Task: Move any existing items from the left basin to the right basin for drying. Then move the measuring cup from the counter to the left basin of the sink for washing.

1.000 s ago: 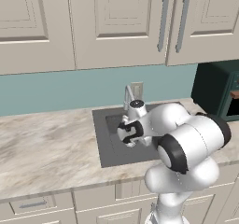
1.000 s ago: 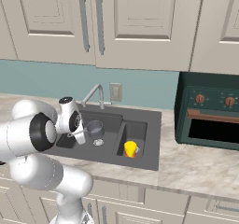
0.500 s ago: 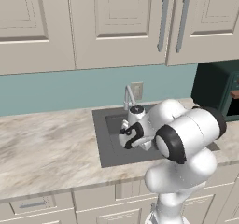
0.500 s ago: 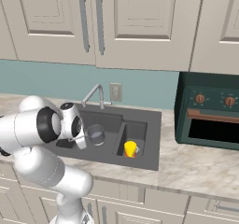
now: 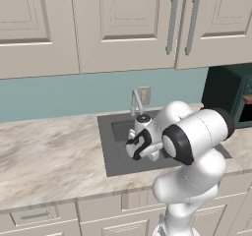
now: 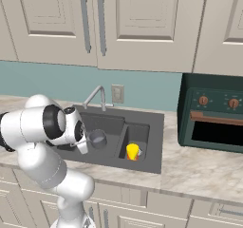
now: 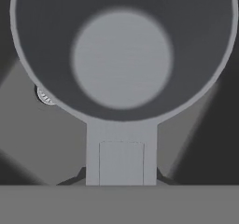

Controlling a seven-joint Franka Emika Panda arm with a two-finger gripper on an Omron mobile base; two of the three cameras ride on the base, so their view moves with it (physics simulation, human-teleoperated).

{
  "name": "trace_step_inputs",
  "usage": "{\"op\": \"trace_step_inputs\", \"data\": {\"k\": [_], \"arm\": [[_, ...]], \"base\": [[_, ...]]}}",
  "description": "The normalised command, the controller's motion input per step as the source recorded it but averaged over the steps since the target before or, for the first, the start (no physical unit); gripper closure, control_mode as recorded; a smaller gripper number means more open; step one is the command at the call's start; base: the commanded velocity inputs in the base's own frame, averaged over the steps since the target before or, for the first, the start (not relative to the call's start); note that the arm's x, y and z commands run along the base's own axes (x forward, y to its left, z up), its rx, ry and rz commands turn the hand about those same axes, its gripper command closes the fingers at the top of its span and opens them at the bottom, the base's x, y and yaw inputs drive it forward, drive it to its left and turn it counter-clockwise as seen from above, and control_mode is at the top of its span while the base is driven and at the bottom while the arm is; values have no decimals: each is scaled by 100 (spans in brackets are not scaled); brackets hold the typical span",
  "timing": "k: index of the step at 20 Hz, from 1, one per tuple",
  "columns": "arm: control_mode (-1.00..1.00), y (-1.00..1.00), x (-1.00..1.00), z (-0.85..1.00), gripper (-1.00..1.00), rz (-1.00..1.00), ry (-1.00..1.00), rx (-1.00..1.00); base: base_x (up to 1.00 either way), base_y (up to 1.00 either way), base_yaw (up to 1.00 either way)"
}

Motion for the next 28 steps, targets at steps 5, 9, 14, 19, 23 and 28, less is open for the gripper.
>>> {"op": "trace_step_inputs", "data": {"k": [5, 9, 14, 19, 23, 28], "arm": [[-100, 0, 3, -16, 100, 0, -2, 0], [-100, 0, 3, -17, -100, 0, -2, 0], [-100, 0, 2, -8, -100, 0, -3, 0], [-100, 0, -4, 0, -100, 0, -7, 0], [-100, 0, -23, 25, -100, 0, -14, 0], [-100, 0, -29, 43, -100, 0, -11, 0]], "base": [[0, 0, 0], [0, 0, 0], [0, 0, 0], [0, 0, 0], [0, 0, 0], [0, 0, 0]]}}
